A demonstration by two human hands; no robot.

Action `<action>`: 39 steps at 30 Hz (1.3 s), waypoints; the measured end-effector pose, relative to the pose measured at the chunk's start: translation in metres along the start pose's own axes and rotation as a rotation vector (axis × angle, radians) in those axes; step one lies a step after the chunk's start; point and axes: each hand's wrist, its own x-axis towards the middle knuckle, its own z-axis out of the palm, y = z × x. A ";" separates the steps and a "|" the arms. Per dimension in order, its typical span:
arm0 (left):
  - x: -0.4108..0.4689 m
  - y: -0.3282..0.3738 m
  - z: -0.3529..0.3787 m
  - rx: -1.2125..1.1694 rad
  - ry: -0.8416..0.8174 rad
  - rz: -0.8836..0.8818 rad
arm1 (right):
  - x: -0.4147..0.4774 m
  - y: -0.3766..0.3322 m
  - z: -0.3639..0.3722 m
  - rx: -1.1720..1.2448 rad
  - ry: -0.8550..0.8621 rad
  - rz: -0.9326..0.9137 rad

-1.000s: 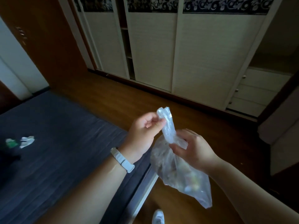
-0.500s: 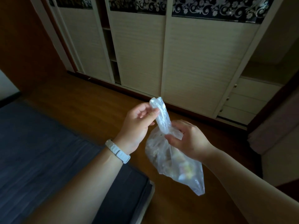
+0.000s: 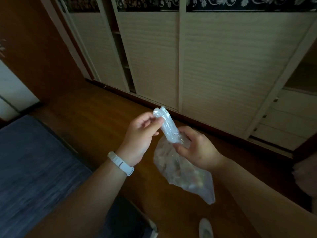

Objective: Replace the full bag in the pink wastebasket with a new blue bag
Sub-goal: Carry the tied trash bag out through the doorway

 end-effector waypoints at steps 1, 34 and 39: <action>0.014 0.004 0.012 0.008 0.019 -0.008 | 0.013 0.010 -0.013 0.008 -0.018 -0.009; 0.412 -0.017 -0.167 -0.121 0.345 0.032 | 0.510 0.015 0.042 -0.053 -0.327 -0.211; 0.461 -0.013 -0.223 -0.115 0.379 0.049 | 0.582 -0.010 0.073 -0.068 -0.316 -0.270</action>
